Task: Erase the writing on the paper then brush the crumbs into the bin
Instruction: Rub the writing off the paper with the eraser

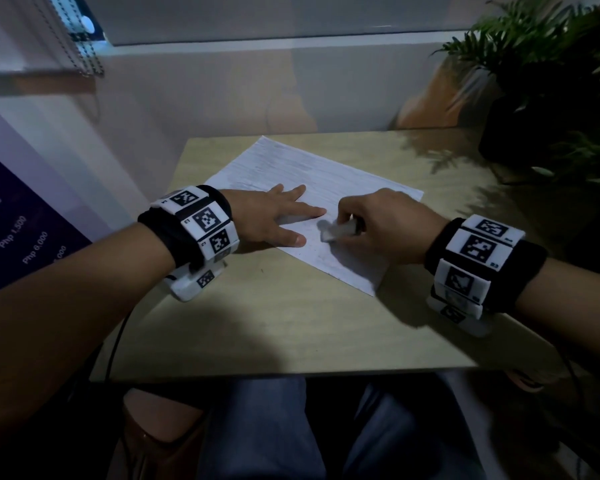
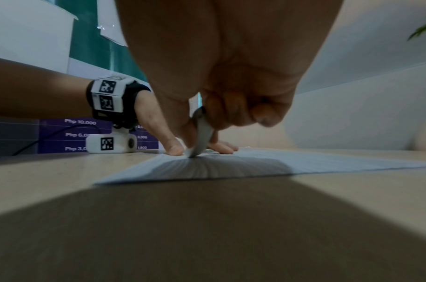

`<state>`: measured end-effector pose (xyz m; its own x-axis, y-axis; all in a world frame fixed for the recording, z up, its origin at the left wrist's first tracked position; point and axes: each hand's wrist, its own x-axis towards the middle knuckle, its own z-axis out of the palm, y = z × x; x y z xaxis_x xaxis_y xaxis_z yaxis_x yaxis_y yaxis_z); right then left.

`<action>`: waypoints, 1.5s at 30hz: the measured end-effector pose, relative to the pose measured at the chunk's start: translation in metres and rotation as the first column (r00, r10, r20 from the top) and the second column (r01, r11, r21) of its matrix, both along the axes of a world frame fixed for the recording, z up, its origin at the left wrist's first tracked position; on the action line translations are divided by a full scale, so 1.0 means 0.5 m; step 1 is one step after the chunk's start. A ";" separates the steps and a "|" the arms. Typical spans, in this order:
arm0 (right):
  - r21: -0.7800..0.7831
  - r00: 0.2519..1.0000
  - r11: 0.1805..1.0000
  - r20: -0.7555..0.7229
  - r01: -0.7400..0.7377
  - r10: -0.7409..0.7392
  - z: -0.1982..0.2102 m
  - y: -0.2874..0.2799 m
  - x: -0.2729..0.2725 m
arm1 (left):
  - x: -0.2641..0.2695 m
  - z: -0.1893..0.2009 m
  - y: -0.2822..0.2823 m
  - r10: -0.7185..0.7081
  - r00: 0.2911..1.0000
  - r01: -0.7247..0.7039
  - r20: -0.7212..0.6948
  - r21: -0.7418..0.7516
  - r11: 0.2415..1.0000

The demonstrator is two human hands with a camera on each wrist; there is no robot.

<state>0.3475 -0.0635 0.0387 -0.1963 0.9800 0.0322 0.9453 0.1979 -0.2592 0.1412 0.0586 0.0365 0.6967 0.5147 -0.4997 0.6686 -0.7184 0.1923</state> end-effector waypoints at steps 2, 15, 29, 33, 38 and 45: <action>0.014 0.999 0.999 0.006 -0.042 0.042 -0.001 -0.005 -0.003 | -0.001 0.000 0.000 0.001 1.000 -0.001 -0.003 0.001 1.000; -0.089 0.990 0.989 -0.097 -0.114 0.105 -0.004 -0.025 -0.001 | 0.001 0.007 -0.004 -0.002 1.000 0.002 -0.005 -0.012 1.000; 0.008 0.999 0.999 -0.008 -0.042 0.042 -0.008 -0.014 0.016 | 0.001 0.005 -0.004 0.004 1.000 -0.004 -0.002 -0.011 1.000; -0.040 0.990 0.990 -0.047 -0.132 0.130 -0.007 -0.030 0.002 | -0.001 0.005 -0.002 0.003 1.000 -0.003 -0.005 -0.017 1.000; -0.022 0.999 0.999 -0.025 -0.031 0.030 -0.005 -0.014 0.017 | -0.001 0.004 -0.001 0.003 1.000 -0.003 -0.002 -0.010 1.000; -0.077 0.983 0.985 -0.119 -0.152 0.142 -0.004 -0.027 -0.003 | -0.001 0.002 0.001 -0.003 1.000 0.003 -0.003 -0.006 1.000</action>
<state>0.3461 -0.0772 0.0365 -0.3384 0.9408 -0.0202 0.8713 0.3052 -0.3844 0.1408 0.0589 0.0375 0.6963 0.5099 -0.5052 0.6674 -0.7189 0.1943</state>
